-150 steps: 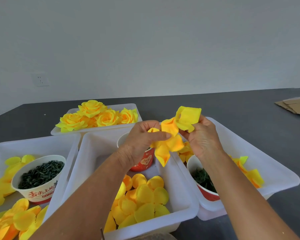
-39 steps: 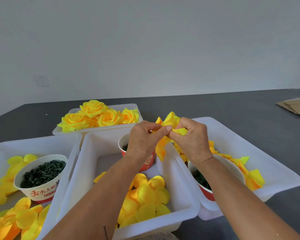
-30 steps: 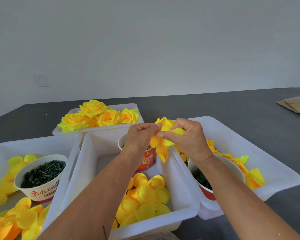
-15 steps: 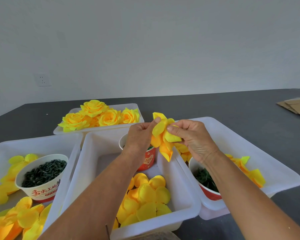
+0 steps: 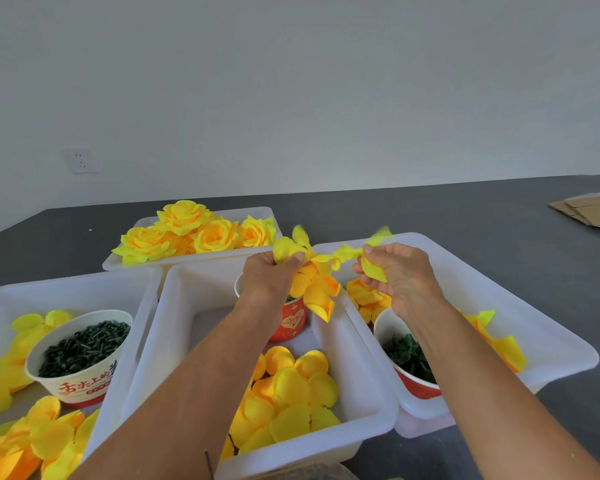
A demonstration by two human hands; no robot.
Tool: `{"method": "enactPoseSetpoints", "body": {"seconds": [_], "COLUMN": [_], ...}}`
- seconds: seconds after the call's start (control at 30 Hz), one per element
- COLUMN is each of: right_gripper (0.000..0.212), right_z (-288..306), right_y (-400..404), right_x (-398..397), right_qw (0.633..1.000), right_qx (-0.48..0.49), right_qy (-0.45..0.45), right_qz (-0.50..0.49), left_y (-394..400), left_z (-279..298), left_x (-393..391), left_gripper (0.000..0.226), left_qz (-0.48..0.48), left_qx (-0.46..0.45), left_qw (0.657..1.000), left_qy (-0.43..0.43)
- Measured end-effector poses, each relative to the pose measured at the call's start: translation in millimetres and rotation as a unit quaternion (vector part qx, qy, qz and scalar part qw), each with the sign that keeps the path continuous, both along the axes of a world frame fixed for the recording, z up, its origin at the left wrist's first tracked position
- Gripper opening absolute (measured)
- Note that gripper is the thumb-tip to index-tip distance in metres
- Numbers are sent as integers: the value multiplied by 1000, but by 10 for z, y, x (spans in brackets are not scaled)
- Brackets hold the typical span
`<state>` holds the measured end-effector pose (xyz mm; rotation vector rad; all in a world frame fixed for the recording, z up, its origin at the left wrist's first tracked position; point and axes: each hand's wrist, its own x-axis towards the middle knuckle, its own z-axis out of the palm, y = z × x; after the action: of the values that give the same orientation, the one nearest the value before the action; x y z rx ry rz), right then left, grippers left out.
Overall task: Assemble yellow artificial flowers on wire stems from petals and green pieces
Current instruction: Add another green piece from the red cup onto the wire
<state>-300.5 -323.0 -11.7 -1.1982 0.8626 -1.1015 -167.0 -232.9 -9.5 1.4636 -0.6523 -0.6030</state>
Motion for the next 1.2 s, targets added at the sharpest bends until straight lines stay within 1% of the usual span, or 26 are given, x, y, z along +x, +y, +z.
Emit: {"method": "enactPoseSetpoints", "body": {"seconds": [0.1, 0.23, 0.3, 0.4, 0.5, 0.63, 0.73, 0.83, 0.9, 0.93, 0.97, 1.0, 1.03, 1.1, 1.17, 1.2], "right_gripper": [10, 18, 19, 21, 20, 12, 20, 21, 15, 9, 8, 15, 16, 5, 18, 23], "right_z": [-24, -52, -59, -46, -52, -74, -89, -92, -107, -121, -126, -143, -152, -150, -138, -142], "right_y": [-57, -120, -153, -187, -169, -171, -188, -200, -219, -244, -262, -286, -305, -321, -309, -300], "right_x": [-31, -31, -42, -81, -86, -84, -70, -52, -67, -83, -90, -96, -95, -91, -92, -97], "right_qw": [998, 993, 986, 970, 970, 970, 966, 961, 958, 957, 958, 957, 951, 919, 897, 897], "right_qx": [3, -16, -32, -58, -53, -47, -54, -66, -72, -66, -59, -52, -57, -61, -57, -53], "right_qy": [7, 42, 66, 90, 105, 117, 148, 167, 195, 209, 218, 229, 256, 338, 375, 380], "right_qz": [-55, -107, -150, -218, -214, -209, -206, -208, -199, -188, -174, -167, -165, -195, -227, -222], "left_y": [-23, -41, -50, -43, -14, -6, -6, -7, -6, -6, -6, -5, -6, -8, -6, -3], "left_z": [-31, -63, -66, -60, -62, -51, -53, -51, -50, -52, -53, -54, -54, -51, -49, -48], "left_x": [51, 45, 49, 90, 88, 65, 63, 58, 56, 55, 53, 49, 45, 33, 28, 26], "left_gripper": [10, 17, 19, 23, 22, 19, 15, 11, 13, 15, 17, 17, 16, 14, 14, 14], "left_qz": [23, 41, 58, 86, 76, 54, 34, 15, 9, 6, 2, -2, -7, -15, -24, -30], "left_qx": [11, 7, -5, -41, -55, -55, -43, -20, -10, -7, -4, -4, -7, -8, -8, -11], "left_qw": [1000, 999, 998, 995, 996, 997, 998, 1000, 1000, 1000, 1000, 1000, 1000, 1000, 1000, 999], "left_qy": [10, 0, -7, 12, 11, 17, 17, 10, 6, 5, 4, 7, 9, 7, 4, 6]}}
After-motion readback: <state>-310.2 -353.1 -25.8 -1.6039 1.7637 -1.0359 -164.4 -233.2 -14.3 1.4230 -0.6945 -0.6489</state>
